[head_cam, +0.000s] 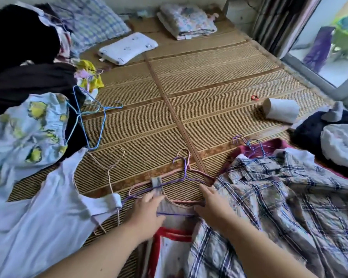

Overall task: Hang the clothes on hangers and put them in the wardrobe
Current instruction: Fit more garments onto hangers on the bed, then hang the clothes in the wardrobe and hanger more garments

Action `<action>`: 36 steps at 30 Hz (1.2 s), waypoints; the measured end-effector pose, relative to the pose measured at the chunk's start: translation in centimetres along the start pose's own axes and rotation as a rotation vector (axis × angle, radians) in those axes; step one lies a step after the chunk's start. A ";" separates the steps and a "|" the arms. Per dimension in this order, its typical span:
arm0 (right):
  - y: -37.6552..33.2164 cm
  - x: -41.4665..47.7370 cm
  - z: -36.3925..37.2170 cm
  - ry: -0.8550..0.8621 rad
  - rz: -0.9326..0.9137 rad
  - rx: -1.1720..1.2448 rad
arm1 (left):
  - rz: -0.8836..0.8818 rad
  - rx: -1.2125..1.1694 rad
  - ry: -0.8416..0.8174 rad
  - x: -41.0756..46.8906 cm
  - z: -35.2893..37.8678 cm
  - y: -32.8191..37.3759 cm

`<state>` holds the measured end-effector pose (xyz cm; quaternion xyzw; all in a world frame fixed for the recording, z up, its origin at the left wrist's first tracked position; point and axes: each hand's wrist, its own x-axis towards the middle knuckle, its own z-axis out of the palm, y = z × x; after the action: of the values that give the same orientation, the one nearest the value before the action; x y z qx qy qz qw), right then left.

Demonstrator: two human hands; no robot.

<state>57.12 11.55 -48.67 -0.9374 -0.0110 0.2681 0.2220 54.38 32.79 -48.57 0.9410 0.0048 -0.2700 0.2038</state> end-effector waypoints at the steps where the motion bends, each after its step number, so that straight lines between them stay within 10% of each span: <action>1: 0.1 1.6 0.9 -0.006 0.023 0.001 | -0.001 0.011 -0.012 1.2 0.4 -1.2; 15: 3.4 12.6 3.7 0.138 0.318 -0.291 | -0.041 0.129 0.001 9.7 3.3 -7.0; 36: -12.3 -11.4 -9.4 0.020 -0.509 -0.063 | 0.039 -0.384 0.757 -13.7 -10.8 7.1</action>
<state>53.35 17.19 -30.73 -0.9135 -0.2526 0.1939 0.2532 48.99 31.87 -30.58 0.9186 0.1119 0.1043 0.3643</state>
